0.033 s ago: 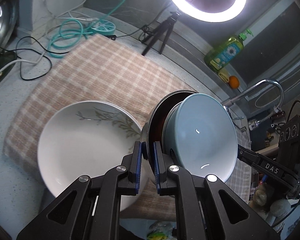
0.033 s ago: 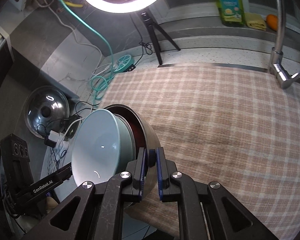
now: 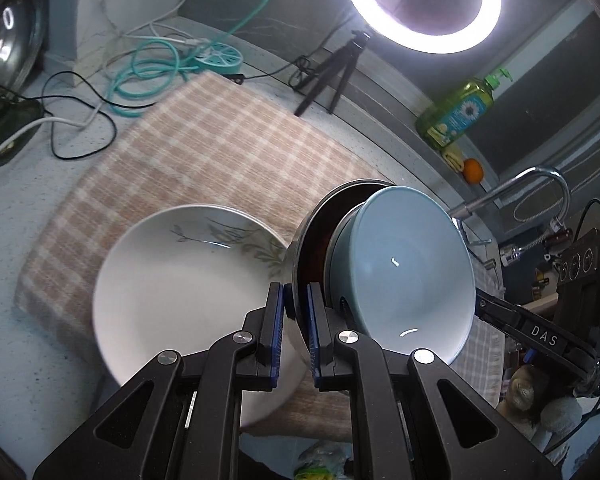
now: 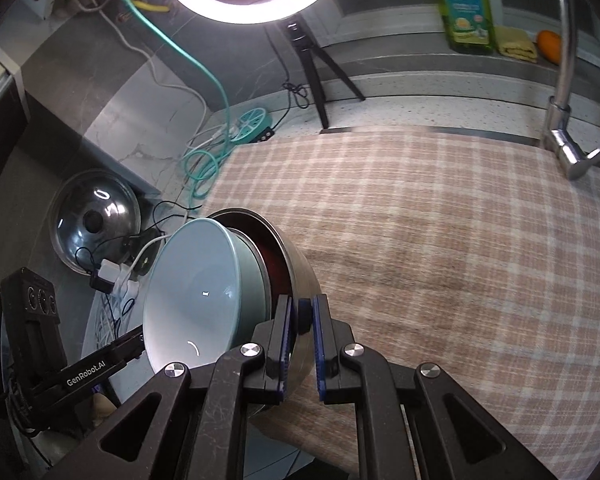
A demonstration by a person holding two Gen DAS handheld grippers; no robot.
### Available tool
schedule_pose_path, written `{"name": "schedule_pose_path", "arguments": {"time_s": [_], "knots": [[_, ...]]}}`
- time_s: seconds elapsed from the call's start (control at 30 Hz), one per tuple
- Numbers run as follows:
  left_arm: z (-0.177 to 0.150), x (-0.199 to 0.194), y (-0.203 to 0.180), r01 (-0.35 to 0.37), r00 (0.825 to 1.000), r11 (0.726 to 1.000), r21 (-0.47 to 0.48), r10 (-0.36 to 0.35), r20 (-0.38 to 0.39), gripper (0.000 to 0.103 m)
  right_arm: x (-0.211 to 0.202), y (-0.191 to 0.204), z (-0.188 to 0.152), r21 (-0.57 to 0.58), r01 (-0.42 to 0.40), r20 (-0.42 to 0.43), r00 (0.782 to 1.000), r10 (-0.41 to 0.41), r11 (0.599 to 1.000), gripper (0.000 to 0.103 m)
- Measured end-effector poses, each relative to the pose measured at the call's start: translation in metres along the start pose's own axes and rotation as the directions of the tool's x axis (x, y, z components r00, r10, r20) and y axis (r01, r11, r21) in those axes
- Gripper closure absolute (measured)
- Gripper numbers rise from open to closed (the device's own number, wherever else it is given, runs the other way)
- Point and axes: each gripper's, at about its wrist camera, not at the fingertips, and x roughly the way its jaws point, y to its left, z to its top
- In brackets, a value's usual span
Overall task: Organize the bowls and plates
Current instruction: 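Lift the nested bowl stack with both grippers and carry it over the plates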
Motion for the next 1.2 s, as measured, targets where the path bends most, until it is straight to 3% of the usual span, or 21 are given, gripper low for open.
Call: {"name": "schedule_pose_path", "arguments": {"time_s": [0.57, 1.2], "knots": [[0.004, -0.025, 0.056, -0.068, 0.997, 0.993, -0.091, 0.072, 0.040, 0.094, 0.052, 0.051, -0.003, -0.071, -0.048, -0.092, 0.995, 0.041, 0.996, 0.093], [0.003, -0.020, 0.077, -0.097, 0.995, 0.988, -0.120, 0.100, 0.019, 0.094, 0.079, 0.058, -0.013, -0.071, -0.049, -0.155, 0.987, 0.037, 0.996, 0.093]]}}
